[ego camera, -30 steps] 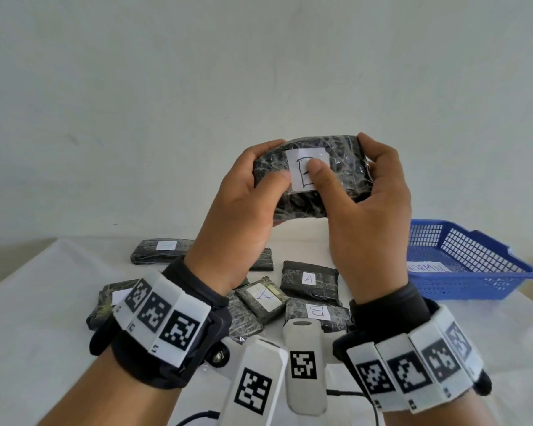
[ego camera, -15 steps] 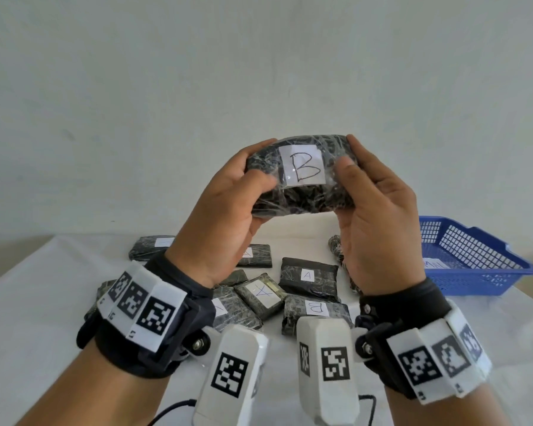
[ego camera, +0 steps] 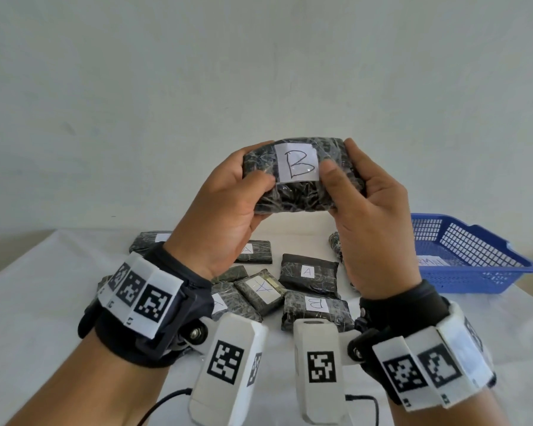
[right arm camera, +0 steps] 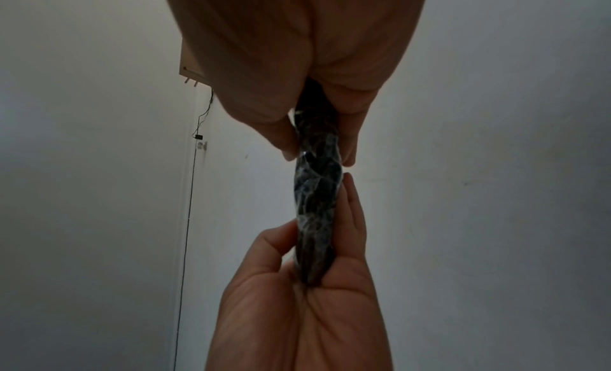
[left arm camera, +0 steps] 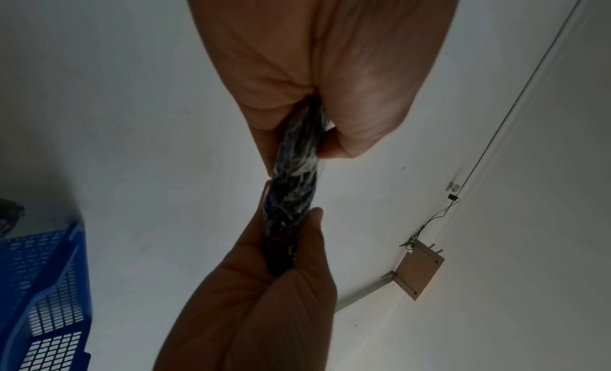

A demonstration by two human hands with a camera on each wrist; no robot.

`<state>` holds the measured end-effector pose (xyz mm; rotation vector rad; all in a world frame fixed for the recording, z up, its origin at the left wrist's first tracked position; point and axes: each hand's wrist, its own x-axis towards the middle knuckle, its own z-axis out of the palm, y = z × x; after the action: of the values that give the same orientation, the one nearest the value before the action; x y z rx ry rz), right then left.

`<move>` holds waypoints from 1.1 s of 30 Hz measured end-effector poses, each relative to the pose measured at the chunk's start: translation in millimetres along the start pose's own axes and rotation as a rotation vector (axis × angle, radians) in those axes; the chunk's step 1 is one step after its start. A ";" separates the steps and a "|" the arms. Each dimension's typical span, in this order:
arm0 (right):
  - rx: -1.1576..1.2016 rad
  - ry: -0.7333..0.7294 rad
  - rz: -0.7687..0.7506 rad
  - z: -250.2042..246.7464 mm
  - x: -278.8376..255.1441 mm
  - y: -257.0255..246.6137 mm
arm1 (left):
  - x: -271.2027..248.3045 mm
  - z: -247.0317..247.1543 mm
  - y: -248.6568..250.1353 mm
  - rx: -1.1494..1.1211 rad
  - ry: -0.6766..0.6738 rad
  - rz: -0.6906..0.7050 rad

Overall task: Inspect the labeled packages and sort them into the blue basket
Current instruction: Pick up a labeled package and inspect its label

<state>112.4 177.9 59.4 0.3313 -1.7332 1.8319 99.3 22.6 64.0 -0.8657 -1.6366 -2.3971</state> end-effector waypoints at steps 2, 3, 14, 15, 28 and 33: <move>-0.141 0.004 -0.063 -0.5 -0.3 -0.2 | 0.8 0.0 0.8 0.014 0.007 0.018; -0.195 0.015 -0.090 0.1 0.1 0.7 | 0.8 0.4 0.2 0.046 0.017 0.026; -0.413 -0.060 -0.155 -1.4 2.1 7.1 | -1.3 -2.2 -3.9 0.139 0.064 0.012; -0.431 -0.079 -0.152 -2.0 1.8 6.8 | -1.7 -2.5 -3.9 0.147 0.072 0.006; -0.281 -0.283 -0.044 -28.1 6.5 10.5 | -3.2 -9.8 -0.9 0.084 0.043 -0.106; -0.277 -0.283 -0.219 -36.7 -3.7 14.1 | -4.2 -16.4 10.5 -0.066 -0.035 -0.274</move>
<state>115.2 212.9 41.2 0.6629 -2.0216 1.4205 100.5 2.9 66.3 -0.7382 -1.8046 -2.6420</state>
